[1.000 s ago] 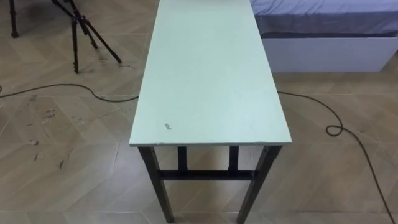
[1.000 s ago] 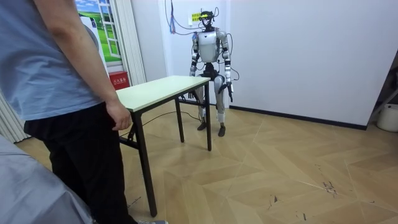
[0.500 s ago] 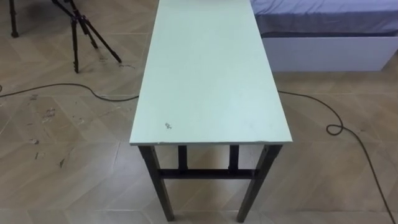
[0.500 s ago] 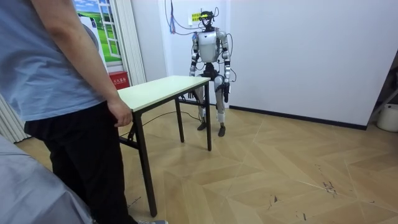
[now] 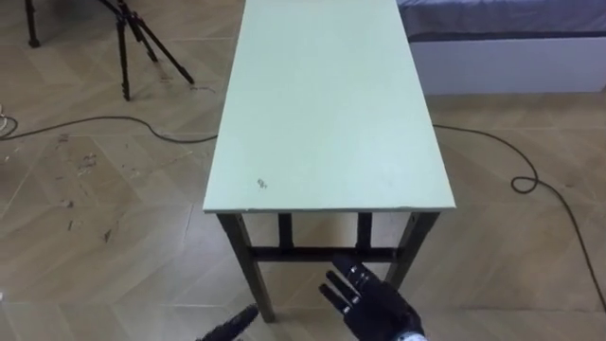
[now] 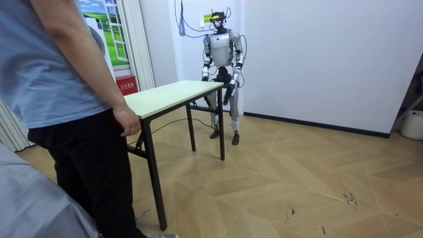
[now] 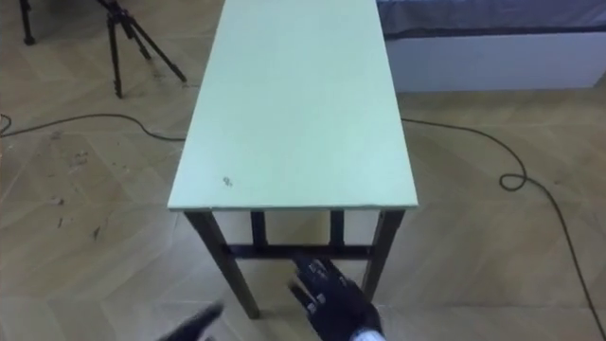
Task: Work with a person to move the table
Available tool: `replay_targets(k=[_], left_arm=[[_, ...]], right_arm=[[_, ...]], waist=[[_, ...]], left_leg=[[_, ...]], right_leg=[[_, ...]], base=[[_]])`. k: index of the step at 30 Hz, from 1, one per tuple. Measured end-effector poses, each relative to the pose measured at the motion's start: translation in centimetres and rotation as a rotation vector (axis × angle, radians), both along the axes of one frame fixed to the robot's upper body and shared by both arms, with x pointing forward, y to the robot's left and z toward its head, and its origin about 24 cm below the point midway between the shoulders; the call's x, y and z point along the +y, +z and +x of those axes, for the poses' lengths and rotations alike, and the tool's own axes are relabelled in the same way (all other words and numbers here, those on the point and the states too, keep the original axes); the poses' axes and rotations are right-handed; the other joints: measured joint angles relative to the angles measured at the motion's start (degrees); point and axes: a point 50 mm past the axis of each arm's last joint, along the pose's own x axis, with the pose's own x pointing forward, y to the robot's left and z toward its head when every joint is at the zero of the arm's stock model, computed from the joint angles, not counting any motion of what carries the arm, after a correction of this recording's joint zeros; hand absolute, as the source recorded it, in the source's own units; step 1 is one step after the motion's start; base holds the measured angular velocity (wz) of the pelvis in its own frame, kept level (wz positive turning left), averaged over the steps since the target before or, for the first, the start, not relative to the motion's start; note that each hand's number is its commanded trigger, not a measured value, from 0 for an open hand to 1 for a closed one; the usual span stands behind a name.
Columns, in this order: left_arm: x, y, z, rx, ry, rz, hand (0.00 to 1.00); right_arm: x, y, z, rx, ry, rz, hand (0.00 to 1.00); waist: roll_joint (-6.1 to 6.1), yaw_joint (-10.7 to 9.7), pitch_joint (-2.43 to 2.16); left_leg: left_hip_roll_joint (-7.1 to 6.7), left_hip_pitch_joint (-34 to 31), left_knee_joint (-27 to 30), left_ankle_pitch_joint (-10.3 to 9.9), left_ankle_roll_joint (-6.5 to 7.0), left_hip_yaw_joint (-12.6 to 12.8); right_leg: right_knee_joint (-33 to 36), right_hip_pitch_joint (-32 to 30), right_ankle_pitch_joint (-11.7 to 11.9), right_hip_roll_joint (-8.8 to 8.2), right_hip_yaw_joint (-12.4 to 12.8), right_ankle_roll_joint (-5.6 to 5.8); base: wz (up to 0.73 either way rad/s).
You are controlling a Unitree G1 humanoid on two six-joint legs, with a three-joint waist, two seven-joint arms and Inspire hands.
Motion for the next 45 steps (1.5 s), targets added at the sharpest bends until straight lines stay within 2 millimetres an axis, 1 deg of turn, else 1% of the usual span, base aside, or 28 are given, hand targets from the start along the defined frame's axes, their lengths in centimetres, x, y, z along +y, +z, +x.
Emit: replay_targets(k=[1, 3, 4, 6, 11, 13, 14, 15, 18, 19, 29, 34, 37, 40, 45], left_arm=[[-1.1, 1.3, 1.3, -0.071, -0.023, -0.046, 0.0], [-2.3, 2.9, 2.3, -0.15, -0.053, -0.108, 0.0], [-2.7, 3.6, 2.8, -0.179, -0.075, -0.13, 0.0], [-3.2, 4.2, 3.1, -0.199, -0.091, -0.166, 0.0], [-3.3, 4.7, 3.2, -0.215, -0.122, -0.19, 0.0], [-3.3, 4.9, 3.3, -0.219, -0.127, -0.203, 0.0], [-3.3, 5.3, 3.5, -0.228, -0.116, -0.229, 0.0], [-3.4, 5.8, 3.7, -0.248, -0.107, -0.252, 0.0], [-2.6, 7.4, 4.8, -0.32, -0.057, -0.278, 0.0], [-2.5, 7.5, 4.9, -0.327, -0.053, -0.281, 0.0], [-1.8, 7.6, 5.0, -0.329, -0.052, -0.257, 0.0], [-1.2, 7.7, 5.1, -0.325, -0.02, -0.273, 0.0], [0.0, 7.4, 5.3, -0.304, 0.034, -0.256, 0.0], [2.3, 7.2, 5.7, -0.278, 0.143, -0.232, 0.0], [2.5, 6.8, 5.8, -0.214, 0.171, -0.236, 0.0]], right_arm=[[0.2, 0.8, 0.3, -0.03, 0.005, 0.022, 0.0], [0.3, 1.8, 0.8, -0.069, 0.003, 0.046, 0.0], [0.3, 2.1, 1.0, -0.079, -0.002, 0.056, 0.0], [0.1, 2.3, 1.3, -0.082, -0.02, 0.08, 0.0], [0.2, 2.9, 2.0, -0.102, -0.034, 0.117, 0.0], [0.3, 3.5, 2.4, -0.113, -0.05, 0.153, 0.0], [0.3, 4.0, 2.6, -0.114, -0.06, 0.172, 0.0], [0.1, 4.0, 2.6, -0.109, -0.064, 0.167, 0.0], [0.1, 4.2, 2.8, -0.094, -0.085, 0.18, 0.0], [0.1, 4.3, 2.8, -0.09, -0.092, 0.182, 0.0], [-0.2, 4.3, 3.0, -0.074, -0.114, 0.155, 0.0], [-0.7, 4.3, 3.1, -0.076, -0.115, 0.139, 0.0], [-1.1, 4.3, 3.1, -0.071, -0.129, 0.134, 0.0], [-1.7, 4.2, 3.3, -0.061, -0.158, 0.124, 0.0], [-2.3, 4.0, 3.9, -0.038, -0.193, 0.137, 0.0]], waist=[[0.11, -0.1, 0.05], [0.27, -0.8, 0.12], [0.27, -1.0, 0.11], [0.3, -1.0, 0.1], [0.47, -0.6, 0.01], [0.45, 0.1, 0.0], [0.44, 0.5, 0.01], [0.42, 0.7, 0.0], [0.43, 0.9, -0.01], [0.44, 0.9, -0.01], [0.39, 1.4, 0.02], [0.05, 1.6, 0.22], [-0.12, 1.8, 0.3], [-0.16, 1.9, 0.28], [-0.17, 1.8, 0.28]], left_leg=[[0.02, 0.0, 0.0, 0.0, 0.0, 0.0], [0.09, 0.2, 0.0, 0.0, 0.0, 0.2], [0.1, 0.4, 0.0, 0.0, 0.0, 0.3], [0.14, 0.6, -0.1, 0.0, 0.0, 0.5], [0.15, 0.8, -0.3, 0.0, 0.01, 0.8], [0.15, 0.9, -0.4, 0.0, 0.05, 0.9], [0.15, 0.8, -0.4, 0.0, 0.05, 0.8], [0.15, 0.8, -0.4, 0.0, 0.05, 0.8], [0.16, 0.8, -0.3, 0.0, 0.06, 0.8], [0.16, 0.9, -0.3, 0.0, 0.06, 0.8], [0.16, 1.4, -0.4, 0.0, 0.06, 0.6], [0.16, 1.4, -0.3, 0.0, 0.06, 0.6], [0.16, 1.4, -0.2, 0.0, 0.06, 0.6], [0.16, 1.5, 0.0, 0.0, 0.06, 0.6], [0.18, 1.6, 0.2, 0.0, 0.06, 0.4]], right_leg=[[0.3, 0.0, 0.0, 0.0, 0.1, 0.0], [0.7, -0.1, 0.0, 0.0, 0.2, 0.0], [0.7, 0.0, 0.0, 0.0, 0.2, 0.0], [0.7, 0.0, 0.0, 0.01, 0.3, 0.0], [1.0, -0.2, 0.0, 0.06, 1.0, -0.01], [1.1, -0.4, 0.0, 0.06, 1.1, -0.01], [1.2, -0.5, 0.0, 0.06, 1.1, -0.02], [1.4, -0.6, 0.0, 0.05, 1.1, -0.02], [1.7, -0.7, 0.0, 0.02, 1.1, -0.01], [1.7, -0.6, 0.0, 0.02, 1.1, -0.01], [1.6, 0.0, 0.0, 0.04, 0.9, -0.01], [1.6, 0.0, 0.0, 0.03, 0.9, -0.01], [1.6, 0.0, 0.0, 0.03, 0.9, -0.02], [1.6, 0.2, 0.0, 0.02, 0.9, -0.06], [1.6, 0.5, 0.1, 0.02, 0.8, -0.12]], base=[[-0.04], [-0.05], [-0.05], [-0.04], [-0.05], [-0.04], [0.0], [0.0], [0.0], [0.0], [0.0], [0.0], [0.0], [0.0], [0.0]])
